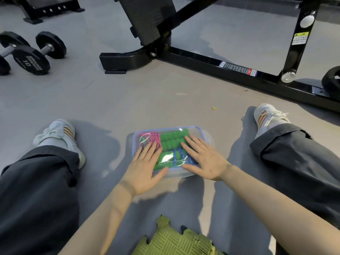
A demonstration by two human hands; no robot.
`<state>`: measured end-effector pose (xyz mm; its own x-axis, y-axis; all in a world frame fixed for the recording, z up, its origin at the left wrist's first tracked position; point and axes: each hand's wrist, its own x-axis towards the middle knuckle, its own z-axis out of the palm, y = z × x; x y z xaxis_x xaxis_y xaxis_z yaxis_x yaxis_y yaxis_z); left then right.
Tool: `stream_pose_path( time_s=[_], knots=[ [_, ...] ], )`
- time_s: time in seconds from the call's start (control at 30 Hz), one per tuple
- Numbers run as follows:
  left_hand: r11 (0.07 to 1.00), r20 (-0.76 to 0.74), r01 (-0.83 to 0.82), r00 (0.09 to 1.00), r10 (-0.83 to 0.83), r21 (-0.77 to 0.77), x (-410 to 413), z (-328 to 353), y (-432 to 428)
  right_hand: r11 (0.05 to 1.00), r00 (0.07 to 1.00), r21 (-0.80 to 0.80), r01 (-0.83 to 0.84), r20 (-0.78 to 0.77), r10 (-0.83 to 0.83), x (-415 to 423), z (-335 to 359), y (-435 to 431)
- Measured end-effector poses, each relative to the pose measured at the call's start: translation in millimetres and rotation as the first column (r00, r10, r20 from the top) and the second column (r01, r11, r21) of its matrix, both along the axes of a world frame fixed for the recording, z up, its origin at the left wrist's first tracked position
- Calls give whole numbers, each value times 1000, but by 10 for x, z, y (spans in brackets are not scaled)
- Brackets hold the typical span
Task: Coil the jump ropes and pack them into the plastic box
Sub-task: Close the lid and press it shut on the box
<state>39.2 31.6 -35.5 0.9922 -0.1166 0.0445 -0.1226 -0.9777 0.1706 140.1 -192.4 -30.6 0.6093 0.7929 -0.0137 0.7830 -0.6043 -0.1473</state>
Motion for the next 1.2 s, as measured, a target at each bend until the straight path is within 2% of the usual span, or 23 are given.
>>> stream_pose_path(
  time_s=[0.13, 0.4, 0.57, 0.73, 0.83, 0.97, 1.1, 1.2],
  knots=[
    [992, -29, 30, 999, -27, 121, -33, -179, 38, 999, 998, 0, -49, 38, 49, 49, -94, -30],
    [985, 23, 76, 996, -80, 154, -19, -144, 78, 992, 991, -23, -125, 39, 126, 96, -112, -48],
    [965, 21, 135, 989, -144, 224, 17, -182, 177, 987, 982, -65, -147, 114, 153, 100, -89, -52],
    [958, 163, 113, 974, -159, 263, 52, -281, 152, 990, 974, -14, -138, 178, 138, 126, -191, -34],
    [962, 181, 85, 974, -136, 260, 51, -283, 122, 992, 974, -17, -127, 185, 128, 111, -231, -31],
    [960, 145, 79, 982, -121, 269, 45, -270, 113, 995, 981, -17, -102, 167, 103, 90, -250, -33],
    [945, 82, 133, 983, -165, 297, 88, -175, 178, 996, 993, -32, -78, 85, 80, 47, -204, -35],
    [934, 23, 170, 982, -187, 313, 108, -91, 233, 989, 986, -52, -138, 86, 142, 86, -91, -84]
  ],
)
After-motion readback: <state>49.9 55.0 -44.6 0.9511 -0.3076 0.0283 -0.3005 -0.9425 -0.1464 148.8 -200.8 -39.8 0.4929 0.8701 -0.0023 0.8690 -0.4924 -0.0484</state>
